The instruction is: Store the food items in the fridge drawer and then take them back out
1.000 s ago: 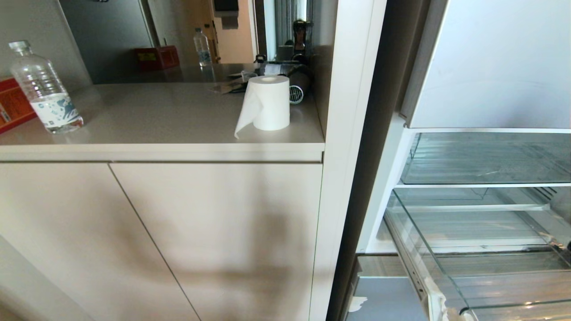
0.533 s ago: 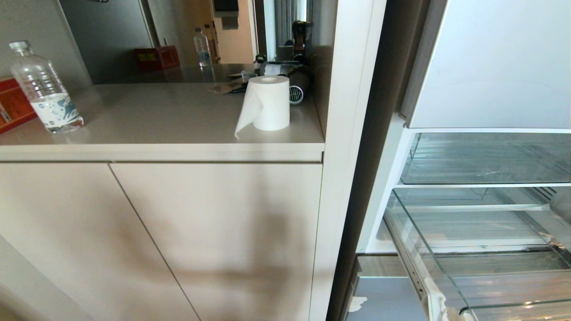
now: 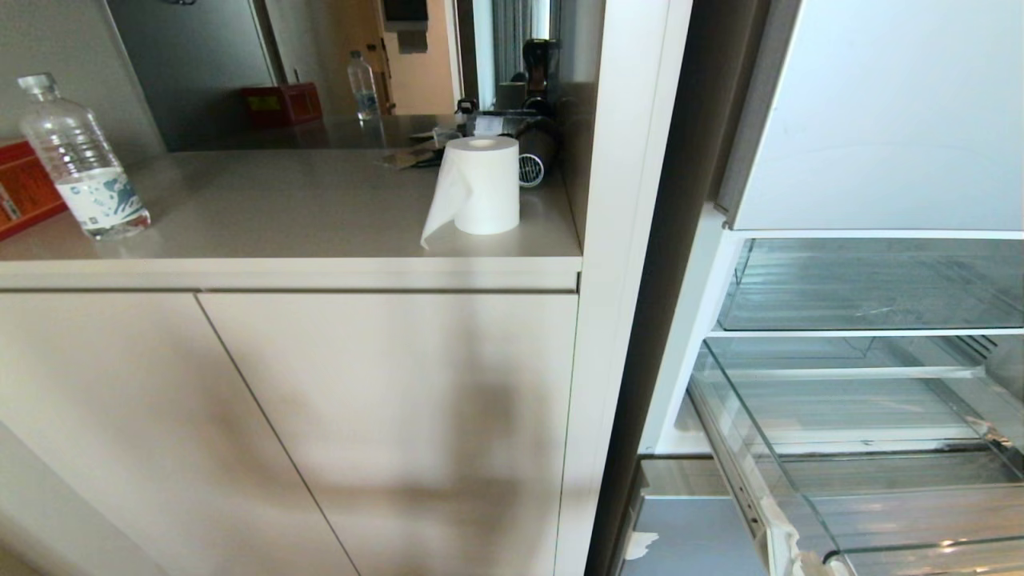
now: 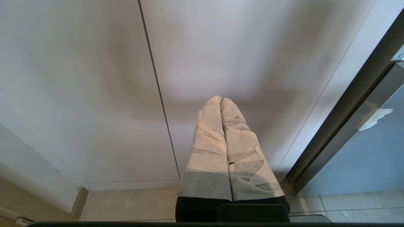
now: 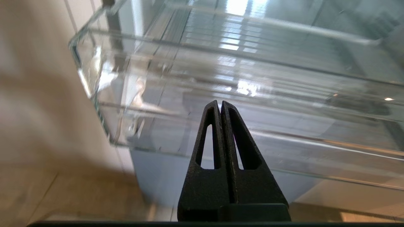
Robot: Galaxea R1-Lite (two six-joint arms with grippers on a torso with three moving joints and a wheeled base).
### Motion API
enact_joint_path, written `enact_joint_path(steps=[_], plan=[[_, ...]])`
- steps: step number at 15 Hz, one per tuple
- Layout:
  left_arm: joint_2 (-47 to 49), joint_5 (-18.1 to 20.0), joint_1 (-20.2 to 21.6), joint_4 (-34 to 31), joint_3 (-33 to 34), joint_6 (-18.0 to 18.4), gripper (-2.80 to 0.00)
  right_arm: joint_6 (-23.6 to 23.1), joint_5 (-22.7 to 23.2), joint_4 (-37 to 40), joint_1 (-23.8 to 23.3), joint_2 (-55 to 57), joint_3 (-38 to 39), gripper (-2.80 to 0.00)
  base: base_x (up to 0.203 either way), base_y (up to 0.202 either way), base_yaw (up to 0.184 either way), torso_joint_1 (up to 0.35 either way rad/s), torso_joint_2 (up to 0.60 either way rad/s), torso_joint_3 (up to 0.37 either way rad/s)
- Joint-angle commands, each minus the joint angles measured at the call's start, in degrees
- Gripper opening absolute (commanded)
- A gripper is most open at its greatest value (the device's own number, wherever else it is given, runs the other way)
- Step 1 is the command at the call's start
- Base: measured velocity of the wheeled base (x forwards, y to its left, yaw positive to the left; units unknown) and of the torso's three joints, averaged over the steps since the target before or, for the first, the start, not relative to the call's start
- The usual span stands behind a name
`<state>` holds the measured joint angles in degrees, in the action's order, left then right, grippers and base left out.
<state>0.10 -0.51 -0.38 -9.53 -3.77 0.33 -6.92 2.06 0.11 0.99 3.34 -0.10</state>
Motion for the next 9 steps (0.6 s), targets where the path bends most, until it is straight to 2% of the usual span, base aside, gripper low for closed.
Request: enact_joint_path(steps=[1,8,9], plan=[[0.0,0.0,-0.1,0.0,0.0,0.0,-2.8,0.1,-0.1,0.2,-0.5,-3.4,0.2,-2.8,0.0,0.0,0.0,0.0,0.0,0.0],[0.0,0.0,0.0,0.0,0.0,-0.1,-2.8,1.2,-0.7,0.2,-0.5,-3.4,0.1,-2.8,0.0,0.0,0.0,0.0,0.0,0.0],[0.0,0.0,0.0,0.0,0.0,-0.1,-2.8,2.0,-0.7,0.0,-0.5,-3.4,0.1,-2.8,0.005,0.007,-0.084,0.007,0.0,0.011]])
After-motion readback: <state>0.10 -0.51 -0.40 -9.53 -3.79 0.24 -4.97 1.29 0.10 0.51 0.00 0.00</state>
